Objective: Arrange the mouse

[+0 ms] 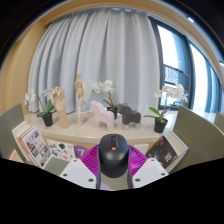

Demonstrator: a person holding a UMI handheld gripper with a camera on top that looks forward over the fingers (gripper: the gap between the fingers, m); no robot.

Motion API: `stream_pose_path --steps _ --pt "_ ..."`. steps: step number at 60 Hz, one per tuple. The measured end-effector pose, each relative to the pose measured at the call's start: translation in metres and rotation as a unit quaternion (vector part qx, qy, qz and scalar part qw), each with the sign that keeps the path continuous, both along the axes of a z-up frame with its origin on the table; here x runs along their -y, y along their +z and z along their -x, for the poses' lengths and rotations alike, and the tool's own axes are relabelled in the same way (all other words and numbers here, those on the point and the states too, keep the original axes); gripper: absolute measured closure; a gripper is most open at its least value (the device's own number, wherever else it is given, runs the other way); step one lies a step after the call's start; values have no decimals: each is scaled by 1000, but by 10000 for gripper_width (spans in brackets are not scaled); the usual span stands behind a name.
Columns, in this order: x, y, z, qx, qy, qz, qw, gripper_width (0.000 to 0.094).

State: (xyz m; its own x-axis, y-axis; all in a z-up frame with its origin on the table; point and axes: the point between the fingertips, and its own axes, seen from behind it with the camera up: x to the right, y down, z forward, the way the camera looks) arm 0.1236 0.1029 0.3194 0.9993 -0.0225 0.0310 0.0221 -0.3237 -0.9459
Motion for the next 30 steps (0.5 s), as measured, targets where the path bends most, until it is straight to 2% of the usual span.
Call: stream_pose_path --steps 6,11,22,30 --pt "-4 -34 49 12 18 22 1000 578" --pt "-5 -103 79 2 25 76 997 580" --pt "18 -265 99 -24 17 205 978 579" --pt "35 -327 95 -15 11 257 966 570"
